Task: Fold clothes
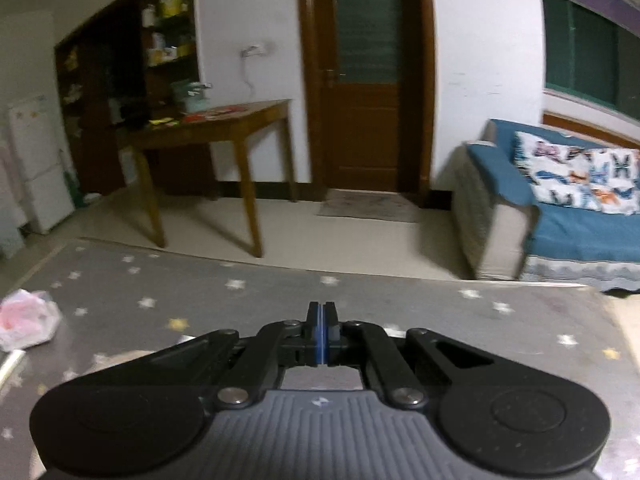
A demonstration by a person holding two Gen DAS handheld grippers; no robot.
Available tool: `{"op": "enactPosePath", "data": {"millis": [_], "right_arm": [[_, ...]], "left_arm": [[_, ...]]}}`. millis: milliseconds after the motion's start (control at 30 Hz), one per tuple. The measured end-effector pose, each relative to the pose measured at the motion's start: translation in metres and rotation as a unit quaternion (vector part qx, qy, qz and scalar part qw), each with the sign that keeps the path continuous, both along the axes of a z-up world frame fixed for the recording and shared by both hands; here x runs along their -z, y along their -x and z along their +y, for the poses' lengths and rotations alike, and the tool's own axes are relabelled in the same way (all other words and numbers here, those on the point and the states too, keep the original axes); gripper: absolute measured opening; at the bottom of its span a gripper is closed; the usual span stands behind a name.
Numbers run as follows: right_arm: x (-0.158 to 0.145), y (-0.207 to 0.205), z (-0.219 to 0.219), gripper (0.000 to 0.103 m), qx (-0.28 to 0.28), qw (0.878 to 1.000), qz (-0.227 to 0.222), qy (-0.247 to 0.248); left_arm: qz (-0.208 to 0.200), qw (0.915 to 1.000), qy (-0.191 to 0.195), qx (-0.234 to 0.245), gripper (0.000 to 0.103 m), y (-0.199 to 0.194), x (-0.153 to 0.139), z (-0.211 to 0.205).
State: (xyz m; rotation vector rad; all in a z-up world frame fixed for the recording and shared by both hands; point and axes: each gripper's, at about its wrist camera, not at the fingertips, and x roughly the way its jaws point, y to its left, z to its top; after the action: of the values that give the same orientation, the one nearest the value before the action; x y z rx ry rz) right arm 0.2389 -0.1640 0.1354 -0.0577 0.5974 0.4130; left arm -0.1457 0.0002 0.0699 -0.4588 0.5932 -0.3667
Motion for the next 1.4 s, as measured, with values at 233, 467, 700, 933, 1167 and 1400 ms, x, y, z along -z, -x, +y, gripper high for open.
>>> {"op": "enactPosePath", "data": {"millis": [233,467,700,933,1167,1400], "right_arm": [[0.038,0.015,0.004,0.010,-0.013,0.996,0.048,0.070],[0.096,0.037,-0.019,0.033,-0.023,0.986,0.076,0.148],[0.121,0.029,-0.014,0.032,-0.016,0.984,0.053,0.172],[0.094,0.019,-0.036,0.005,0.026,0.992,0.047,0.115],[0.014,0.005,-0.019,0.005,0.027,0.999,0.003,0.034],[0.009,-0.007,0.071,0.005,-0.031,0.999,-0.010,0.033]], "left_arm": [[0.001,0.9997,0.006,0.025,0.007,0.001,0.008,0.002],[0.001,0.9986,-0.002,0.054,0.007,-0.001,0.015,-0.012],[0.002,0.9983,-0.011,0.058,0.008,-0.001,0.015,-0.022],[-0.010,0.9979,-0.004,0.064,0.007,0.002,0.011,-0.022],[-0.028,0.9976,0.033,0.055,0.007,0.008,0.001,-0.004],[-0.006,0.9976,0.068,-0.005,0.007,0.012,0.009,0.030]]}}
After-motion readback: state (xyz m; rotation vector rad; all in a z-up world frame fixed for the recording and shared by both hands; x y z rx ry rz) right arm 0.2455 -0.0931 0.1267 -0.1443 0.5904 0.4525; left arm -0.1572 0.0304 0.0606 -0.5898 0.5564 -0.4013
